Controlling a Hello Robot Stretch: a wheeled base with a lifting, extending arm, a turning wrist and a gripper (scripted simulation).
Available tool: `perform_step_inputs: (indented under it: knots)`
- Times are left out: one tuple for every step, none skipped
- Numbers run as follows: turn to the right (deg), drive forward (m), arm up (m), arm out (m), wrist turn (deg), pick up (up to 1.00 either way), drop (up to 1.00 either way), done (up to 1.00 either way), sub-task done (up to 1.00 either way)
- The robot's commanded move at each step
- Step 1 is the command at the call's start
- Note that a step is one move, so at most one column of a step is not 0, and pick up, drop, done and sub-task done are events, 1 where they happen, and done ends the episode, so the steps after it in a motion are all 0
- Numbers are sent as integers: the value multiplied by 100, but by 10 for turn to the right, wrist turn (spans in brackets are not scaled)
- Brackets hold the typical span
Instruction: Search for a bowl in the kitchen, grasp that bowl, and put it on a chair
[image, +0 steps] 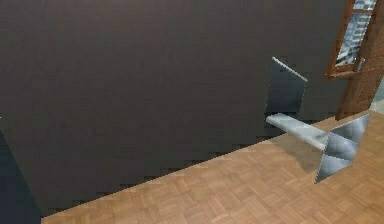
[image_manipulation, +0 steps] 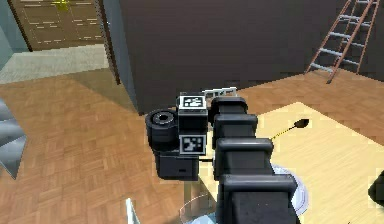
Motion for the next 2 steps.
perform_step_inputs:
  knots:
    - [0, 0, 0, -10, 0, 0, 0, 0, 0]
    - [0, 0, 0, 0, 0, 0, 0, 100, 0]
